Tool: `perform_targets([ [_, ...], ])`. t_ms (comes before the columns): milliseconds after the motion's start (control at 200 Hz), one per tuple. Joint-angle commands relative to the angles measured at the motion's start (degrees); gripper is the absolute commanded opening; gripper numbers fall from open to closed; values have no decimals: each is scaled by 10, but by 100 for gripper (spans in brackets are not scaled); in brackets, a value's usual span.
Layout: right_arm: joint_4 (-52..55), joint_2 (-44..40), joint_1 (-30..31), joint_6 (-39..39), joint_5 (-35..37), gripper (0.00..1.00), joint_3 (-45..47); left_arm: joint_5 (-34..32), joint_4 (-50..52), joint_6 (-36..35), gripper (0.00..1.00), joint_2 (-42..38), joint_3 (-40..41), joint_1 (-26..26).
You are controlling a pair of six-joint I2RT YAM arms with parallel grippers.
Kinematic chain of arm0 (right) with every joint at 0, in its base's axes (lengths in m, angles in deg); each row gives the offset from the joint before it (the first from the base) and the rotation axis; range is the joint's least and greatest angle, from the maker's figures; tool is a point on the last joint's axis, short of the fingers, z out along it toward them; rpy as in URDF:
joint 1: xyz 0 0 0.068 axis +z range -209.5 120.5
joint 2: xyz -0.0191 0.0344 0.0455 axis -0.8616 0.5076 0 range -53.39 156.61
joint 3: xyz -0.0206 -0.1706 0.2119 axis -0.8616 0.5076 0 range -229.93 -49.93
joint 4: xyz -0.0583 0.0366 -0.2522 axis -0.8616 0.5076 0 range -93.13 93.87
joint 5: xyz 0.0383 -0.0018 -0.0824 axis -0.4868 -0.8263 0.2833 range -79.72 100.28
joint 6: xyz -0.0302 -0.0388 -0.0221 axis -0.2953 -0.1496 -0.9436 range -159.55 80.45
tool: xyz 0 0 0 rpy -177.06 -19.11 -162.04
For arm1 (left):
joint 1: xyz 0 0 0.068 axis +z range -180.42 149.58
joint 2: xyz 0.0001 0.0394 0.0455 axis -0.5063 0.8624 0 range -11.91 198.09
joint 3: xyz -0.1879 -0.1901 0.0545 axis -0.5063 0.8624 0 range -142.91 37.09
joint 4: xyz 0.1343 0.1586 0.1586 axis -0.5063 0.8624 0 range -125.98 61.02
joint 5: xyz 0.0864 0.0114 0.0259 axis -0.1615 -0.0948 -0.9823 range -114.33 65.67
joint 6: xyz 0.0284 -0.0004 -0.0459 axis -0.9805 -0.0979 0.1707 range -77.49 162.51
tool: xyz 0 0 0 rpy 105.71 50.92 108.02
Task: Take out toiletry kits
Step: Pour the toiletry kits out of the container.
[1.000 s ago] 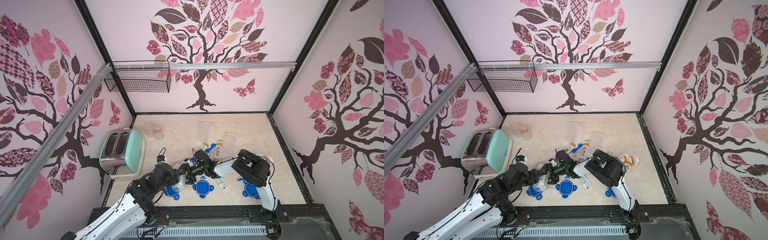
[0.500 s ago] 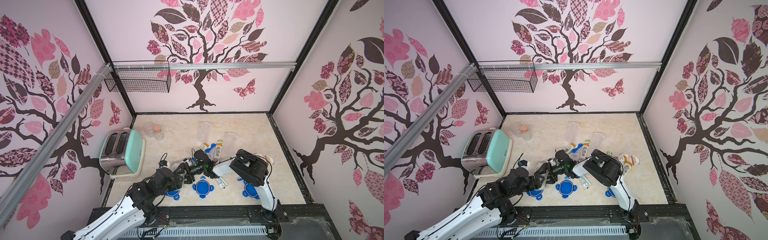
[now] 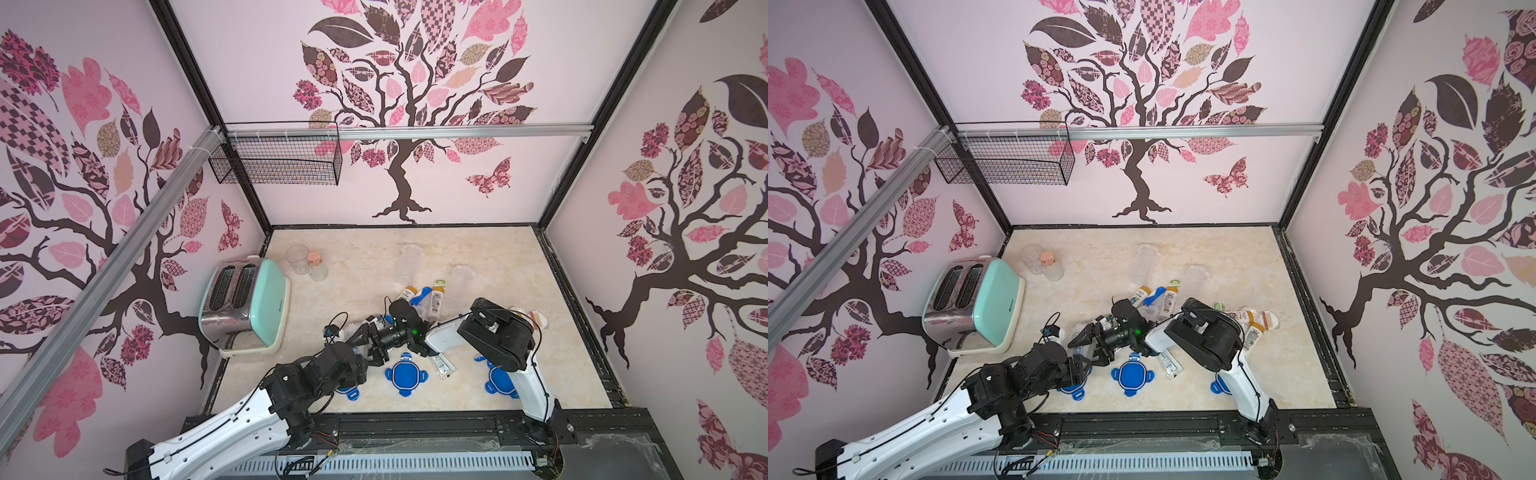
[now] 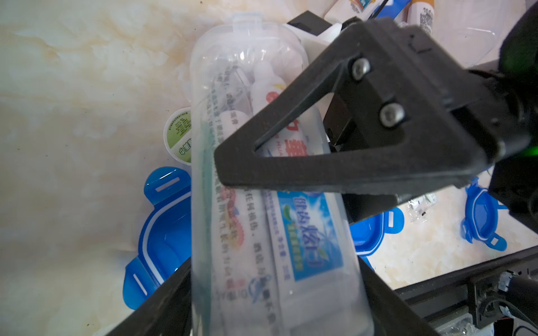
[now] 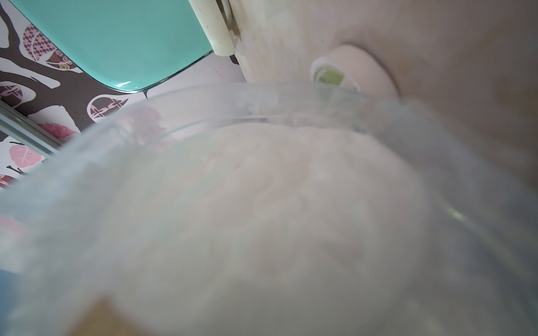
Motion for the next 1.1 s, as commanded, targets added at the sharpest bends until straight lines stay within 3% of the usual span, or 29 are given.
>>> perform_targets([
  [0,-44,-12,-2,3,-14,46,-13,-35,-19,-12,77,8,-11,0],
  [150,-47,-13,-1,2,-12,49,-12,-39,-14,-11,58,28,-21,0],
  [250,-39,-16,-2,-7,-8,62,-10,-46,-4,-8,50,27,-24,0],
  [440,-14,-30,-2,-38,0,75,-6,-61,23,-1,31,11,-34,0],
  [950,78,-53,-5,-134,0,89,10,-119,81,-9,21,6,-80,7],
  [1095,88,-58,-10,-148,-8,91,15,-101,71,-23,19,7,-80,32],
])
